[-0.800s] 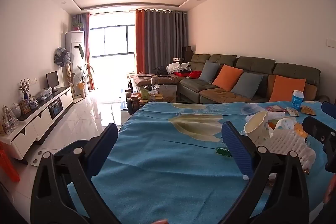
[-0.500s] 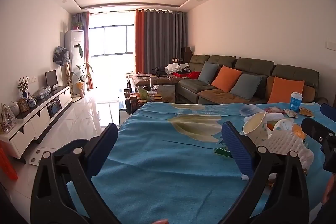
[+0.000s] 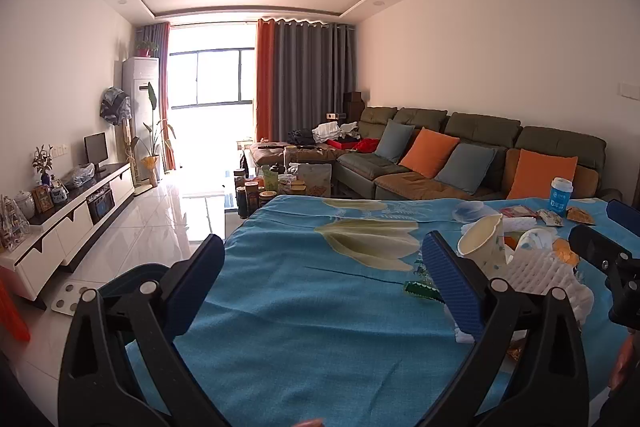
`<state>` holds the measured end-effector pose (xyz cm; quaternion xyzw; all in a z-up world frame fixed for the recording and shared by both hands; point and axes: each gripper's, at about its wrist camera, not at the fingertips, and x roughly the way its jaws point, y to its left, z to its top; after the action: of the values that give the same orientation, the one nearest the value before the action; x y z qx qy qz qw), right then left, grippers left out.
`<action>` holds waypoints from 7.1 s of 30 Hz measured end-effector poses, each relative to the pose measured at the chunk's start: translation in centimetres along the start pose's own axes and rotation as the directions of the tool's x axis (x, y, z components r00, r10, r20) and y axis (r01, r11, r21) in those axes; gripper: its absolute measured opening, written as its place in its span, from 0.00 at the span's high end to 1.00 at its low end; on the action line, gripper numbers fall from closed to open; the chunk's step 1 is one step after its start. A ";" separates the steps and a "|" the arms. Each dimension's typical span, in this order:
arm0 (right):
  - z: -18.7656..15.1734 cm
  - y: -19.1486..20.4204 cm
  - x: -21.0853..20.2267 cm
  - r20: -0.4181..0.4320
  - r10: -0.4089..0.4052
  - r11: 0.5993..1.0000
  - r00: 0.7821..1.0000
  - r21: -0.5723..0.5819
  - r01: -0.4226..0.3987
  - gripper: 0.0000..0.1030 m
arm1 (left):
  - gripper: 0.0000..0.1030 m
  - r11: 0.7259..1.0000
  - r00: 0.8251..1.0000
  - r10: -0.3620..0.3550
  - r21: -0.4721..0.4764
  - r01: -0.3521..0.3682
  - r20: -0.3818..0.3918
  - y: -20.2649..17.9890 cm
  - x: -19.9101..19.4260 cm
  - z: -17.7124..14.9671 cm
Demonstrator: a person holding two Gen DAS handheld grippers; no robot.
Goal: Collect trash
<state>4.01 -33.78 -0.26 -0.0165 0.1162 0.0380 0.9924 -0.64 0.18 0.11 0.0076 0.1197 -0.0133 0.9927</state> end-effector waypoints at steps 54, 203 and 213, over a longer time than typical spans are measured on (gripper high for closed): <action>-0.1 -0.3 -0.5 0.012 -0.005 1.000 1.000 0.016 0.005 0.06 | 0.05 1.000 0.999 -0.024 0.002 0.024 0.030 -0.6 -1.0 -0.2; 6.6 5.7 10.7 -0.370 0.591 0.795 0.717 0.118 -0.595 0.83 | 0.95 0.888 0.897 -0.390 -0.343 0.307 -0.206 17.8 -2.4 -0.9; 6.5 13.9 13.7 -0.406 0.666 0.722 0.626 0.139 -0.678 0.83 | 0.95 0.918 0.951 -0.237 -0.365 0.153 -0.200 23.7 -4.1 -1.3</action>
<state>17.72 -18.69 2.57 0.0068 0.3281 0.4018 0.8549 -4.29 24.01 0.17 -0.1771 0.2393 -0.0907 0.9503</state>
